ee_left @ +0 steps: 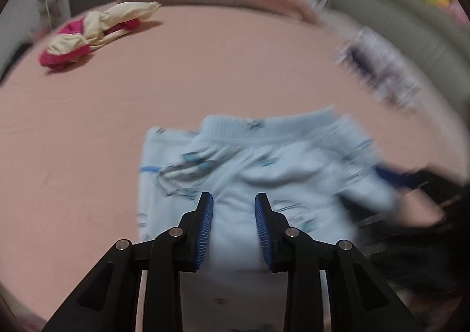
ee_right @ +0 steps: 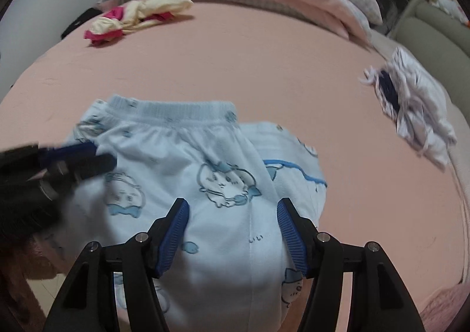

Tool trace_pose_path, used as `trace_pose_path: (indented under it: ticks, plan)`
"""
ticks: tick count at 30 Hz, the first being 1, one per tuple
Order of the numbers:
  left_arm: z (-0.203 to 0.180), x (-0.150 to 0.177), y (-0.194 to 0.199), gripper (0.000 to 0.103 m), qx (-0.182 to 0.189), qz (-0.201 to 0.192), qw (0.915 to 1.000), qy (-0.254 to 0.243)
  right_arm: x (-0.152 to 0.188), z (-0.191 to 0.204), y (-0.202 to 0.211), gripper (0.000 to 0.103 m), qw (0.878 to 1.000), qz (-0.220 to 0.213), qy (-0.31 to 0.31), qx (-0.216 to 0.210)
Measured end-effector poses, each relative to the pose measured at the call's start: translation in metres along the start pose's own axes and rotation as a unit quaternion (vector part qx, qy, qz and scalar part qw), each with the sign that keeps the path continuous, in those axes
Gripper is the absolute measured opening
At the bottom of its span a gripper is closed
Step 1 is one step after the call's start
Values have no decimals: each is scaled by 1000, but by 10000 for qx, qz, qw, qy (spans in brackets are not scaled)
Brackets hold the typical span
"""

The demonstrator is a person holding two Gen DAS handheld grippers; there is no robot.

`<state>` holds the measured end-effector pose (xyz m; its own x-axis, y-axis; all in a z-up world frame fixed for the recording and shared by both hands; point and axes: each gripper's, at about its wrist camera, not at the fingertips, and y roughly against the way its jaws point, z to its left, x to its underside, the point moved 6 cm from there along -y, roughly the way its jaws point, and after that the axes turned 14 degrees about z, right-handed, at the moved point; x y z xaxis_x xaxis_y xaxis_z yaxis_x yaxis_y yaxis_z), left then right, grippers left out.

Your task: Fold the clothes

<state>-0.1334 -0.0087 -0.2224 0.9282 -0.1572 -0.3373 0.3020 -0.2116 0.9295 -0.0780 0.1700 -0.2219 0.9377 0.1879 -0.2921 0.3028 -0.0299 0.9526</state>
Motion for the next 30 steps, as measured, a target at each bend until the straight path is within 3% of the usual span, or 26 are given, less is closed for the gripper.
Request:
trace_pose_path:
  ticks: [2,4,5,8,10,16,23,30]
  plan:
    - [18,0,9,28,-27,-5,9998,210,4,-16,5,60,10000,6,-20,67]
    - [43,2,26,29,-311,-132,9980,531,14,-39,15,61,9989,7,-163,433]
    - [54,5,32,29,-207,-77,9972,709,22,-53,19,61,9979,56,-341,556]
    - [61,16,50,29,443,-17,9949,902,38,-72,25,62,9942,273,-929,-458]
    - [42,27,57,29,545,-5,9966,620,43,-63,34,63,9935,232,-832,-737]
    - [0,56,30,30,114,568,9983,-48,59,-20,31,63,9987,412,-23,-313]
    - [13,51,25,29,153,584,9982,58,62,-17,21,63,9983,552,89,-152]
    - [7,54,23,30,10,583,9982,-170,62,-15,21,63,9984,522,198,46]
